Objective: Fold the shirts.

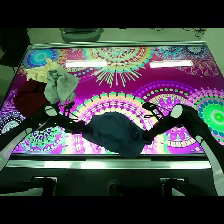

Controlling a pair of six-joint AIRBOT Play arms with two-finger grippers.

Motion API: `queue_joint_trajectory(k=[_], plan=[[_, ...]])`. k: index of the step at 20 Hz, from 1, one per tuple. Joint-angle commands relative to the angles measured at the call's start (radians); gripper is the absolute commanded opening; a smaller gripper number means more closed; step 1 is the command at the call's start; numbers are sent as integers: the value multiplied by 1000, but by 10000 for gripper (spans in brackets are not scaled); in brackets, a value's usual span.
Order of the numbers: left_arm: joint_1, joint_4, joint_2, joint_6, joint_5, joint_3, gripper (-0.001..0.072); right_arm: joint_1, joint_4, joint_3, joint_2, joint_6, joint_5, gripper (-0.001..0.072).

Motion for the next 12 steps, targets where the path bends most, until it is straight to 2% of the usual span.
queue_joint_trajectory(k=[1, 3, 4, 6, 9, 12], plan=[[-32, -11, -10, 3, 31, -1, 32, 1, 7, 0, -61, 14, -8, 701], [-32, -10, -9, 3, 31, 0, 29, 1, 7, 0, -104, 14, -18, 679], [-32, -10, -6, 5, 32, 0, 29, 1, 9, 0, -116, 14, -25, 584], [-32, -10, -5, 11, 28, 10, 28, 1, 37, 0, -120, 13, -35, 39], [-31, -10, 9, 11, 18, 55, 27, 1, 67, 4, -87, -40, -30, 44], [-31, 24, 120, 51, 6, 168, 24, 1, 0, 84, 53, -43, -33, 44]])
